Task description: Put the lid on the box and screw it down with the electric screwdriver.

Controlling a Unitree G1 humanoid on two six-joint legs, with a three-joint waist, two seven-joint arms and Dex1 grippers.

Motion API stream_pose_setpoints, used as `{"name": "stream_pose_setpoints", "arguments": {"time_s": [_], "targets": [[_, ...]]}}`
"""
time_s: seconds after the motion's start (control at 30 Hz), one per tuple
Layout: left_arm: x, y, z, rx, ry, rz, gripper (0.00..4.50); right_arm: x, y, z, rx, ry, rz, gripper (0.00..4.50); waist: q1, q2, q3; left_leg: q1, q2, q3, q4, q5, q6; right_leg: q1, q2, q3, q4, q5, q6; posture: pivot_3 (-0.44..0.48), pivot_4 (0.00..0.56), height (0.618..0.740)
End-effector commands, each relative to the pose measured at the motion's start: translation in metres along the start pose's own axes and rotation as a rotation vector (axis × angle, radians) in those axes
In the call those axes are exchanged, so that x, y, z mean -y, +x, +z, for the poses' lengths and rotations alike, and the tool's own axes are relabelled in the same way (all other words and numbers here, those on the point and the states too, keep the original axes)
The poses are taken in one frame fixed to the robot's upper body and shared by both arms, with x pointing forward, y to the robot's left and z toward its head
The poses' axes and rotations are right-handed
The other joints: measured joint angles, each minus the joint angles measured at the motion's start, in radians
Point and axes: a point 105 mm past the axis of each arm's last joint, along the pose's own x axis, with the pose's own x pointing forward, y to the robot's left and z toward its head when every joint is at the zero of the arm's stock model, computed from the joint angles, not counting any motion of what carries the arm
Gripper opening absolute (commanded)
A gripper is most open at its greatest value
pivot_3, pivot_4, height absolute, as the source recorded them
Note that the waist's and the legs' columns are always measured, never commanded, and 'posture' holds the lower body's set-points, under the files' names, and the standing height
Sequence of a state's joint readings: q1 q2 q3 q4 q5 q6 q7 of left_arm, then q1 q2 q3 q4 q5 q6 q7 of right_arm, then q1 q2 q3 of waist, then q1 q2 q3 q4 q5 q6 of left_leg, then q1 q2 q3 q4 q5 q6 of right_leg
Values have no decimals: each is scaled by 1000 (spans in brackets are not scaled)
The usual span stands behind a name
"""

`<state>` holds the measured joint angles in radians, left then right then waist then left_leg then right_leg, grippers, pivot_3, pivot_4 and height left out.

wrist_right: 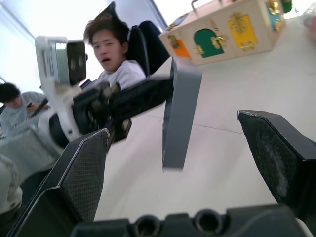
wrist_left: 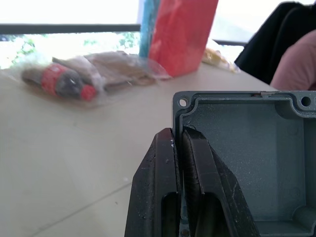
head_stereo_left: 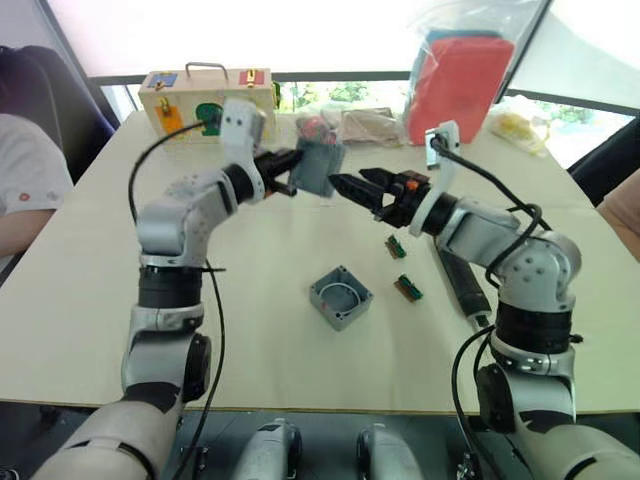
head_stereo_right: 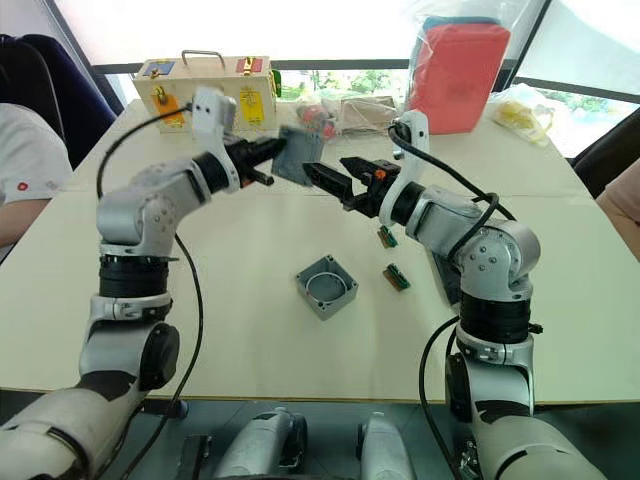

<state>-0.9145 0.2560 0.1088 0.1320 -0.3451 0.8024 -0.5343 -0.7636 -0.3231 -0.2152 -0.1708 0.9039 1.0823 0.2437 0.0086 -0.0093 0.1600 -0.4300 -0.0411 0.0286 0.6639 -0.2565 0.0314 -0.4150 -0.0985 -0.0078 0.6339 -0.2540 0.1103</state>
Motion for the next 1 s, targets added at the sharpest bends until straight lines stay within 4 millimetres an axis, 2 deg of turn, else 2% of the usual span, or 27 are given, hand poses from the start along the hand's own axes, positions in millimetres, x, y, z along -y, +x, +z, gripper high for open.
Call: {"name": "stream_pose_setpoints", "arguments": {"time_s": [0.03,0.17,0.27,0.6,0.8,0.87,0.9,0.97,1.0], "targets": [[16,-3,29,107,70,-53,24,-11,-1,13,37,-13,48,4500,-3,0,0,0,0,0,0,0,0,0,0,0,0,0,0,0,150,740],[17,-2,30,111,69,-59,24,-10,-4,11,27,-2,46,4500,-6,0,0,0,1,0,0,0,0,0,1,0,0,0,0,0,150,740],[19,-2,31,118,61,-71,0,-6,-5,10,26,1,24,3863,-5,0,0,0,1,0,0,0,1,0,1,0,0,0,0,0,150,740],[23,-5,35,137,49,-92,0,-2,-4,5,35,31,-5,211,-4,0,0,0,1,0,0,0,1,0,1,0,0,0,0,0,150,740],[24,-6,36,141,47,-98,0,0,-3,4,41,46,-17,193,-3,0,0,0,1,0,0,0,1,0,1,0,0,0,0,0,150,740],[24,-13,34,129,28,-128,673,0,-2,4,45,56,-20,193,-4,0,0,0,1,0,0,0,1,0,1,0,0,0,0,0,150,740],[23,-16,34,125,21,-138,869,1,-2,4,47,60,-21,193,-5,0,0,0,1,0,0,0,1,0,1,0,0,0,0,0,150,740],[21,-24,35,124,5,-151,1726,2,-2,4,48,65,-27,193,-8,0,0,0,1,0,0,0,1,0,1,0,0,0,0,0,150,740],[18,-29,37,128,-8,-151,2010,2,-3,4,49,65,-29,193,-8,0,0,0,1,0,0,0,1,0,1,1,0,0,0,0,150,740]]}}
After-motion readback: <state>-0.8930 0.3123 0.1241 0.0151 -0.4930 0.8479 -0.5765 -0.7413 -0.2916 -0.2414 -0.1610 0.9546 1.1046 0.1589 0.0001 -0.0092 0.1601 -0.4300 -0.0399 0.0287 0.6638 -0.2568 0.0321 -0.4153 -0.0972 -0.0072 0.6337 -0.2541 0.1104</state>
